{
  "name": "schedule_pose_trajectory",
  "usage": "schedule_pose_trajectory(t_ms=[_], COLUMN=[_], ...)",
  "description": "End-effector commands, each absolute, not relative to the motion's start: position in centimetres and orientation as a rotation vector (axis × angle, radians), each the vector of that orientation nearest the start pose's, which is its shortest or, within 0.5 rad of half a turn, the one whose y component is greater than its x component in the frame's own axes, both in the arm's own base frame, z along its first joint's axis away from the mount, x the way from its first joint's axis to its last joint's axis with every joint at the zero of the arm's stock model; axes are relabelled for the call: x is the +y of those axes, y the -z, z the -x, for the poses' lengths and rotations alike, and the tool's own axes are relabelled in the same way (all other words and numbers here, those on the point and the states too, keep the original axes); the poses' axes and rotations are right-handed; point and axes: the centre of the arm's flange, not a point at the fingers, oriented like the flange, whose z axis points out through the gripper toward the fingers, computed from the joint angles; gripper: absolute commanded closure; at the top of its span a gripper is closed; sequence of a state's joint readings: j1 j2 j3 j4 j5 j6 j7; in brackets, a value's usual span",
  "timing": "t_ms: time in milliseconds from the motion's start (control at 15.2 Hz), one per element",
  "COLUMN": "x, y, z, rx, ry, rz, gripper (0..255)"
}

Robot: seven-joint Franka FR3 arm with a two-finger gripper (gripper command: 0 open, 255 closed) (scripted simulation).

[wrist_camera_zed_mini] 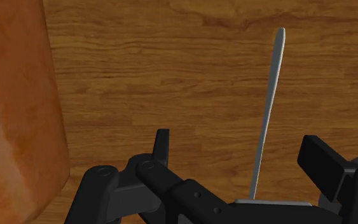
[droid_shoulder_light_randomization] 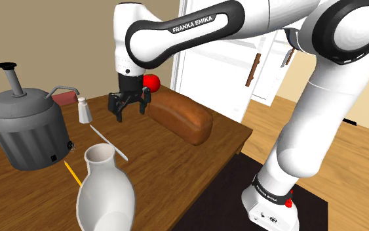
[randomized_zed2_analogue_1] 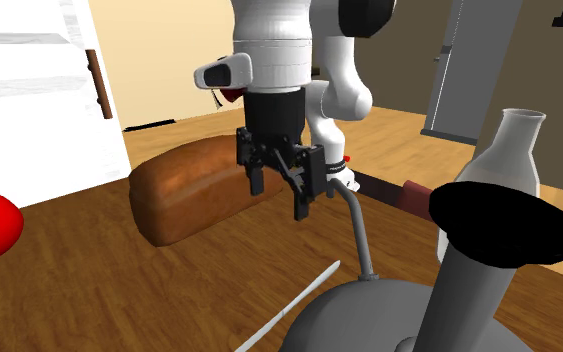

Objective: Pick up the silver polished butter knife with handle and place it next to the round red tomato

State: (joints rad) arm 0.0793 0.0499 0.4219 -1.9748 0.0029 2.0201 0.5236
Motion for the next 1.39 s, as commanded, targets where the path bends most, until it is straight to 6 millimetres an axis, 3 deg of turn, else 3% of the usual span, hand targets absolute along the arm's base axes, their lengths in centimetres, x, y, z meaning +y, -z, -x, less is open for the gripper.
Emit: schedule_pose_trajectory(t_ms=[0,396,858,1320], x=[28.8,34.1,34.1,34.1], y=[-42.8,-38.8,-34.8,-34.8], z=[-50.9,-54.0,-53.8,-53.8], rx=[0.029,0.003,0.003,0.003], ry=[-0.036,-0.082,-0.082,-0.082], rz=[3.126,3.137,3.137,3.137], gripper=[0,0,0,0])
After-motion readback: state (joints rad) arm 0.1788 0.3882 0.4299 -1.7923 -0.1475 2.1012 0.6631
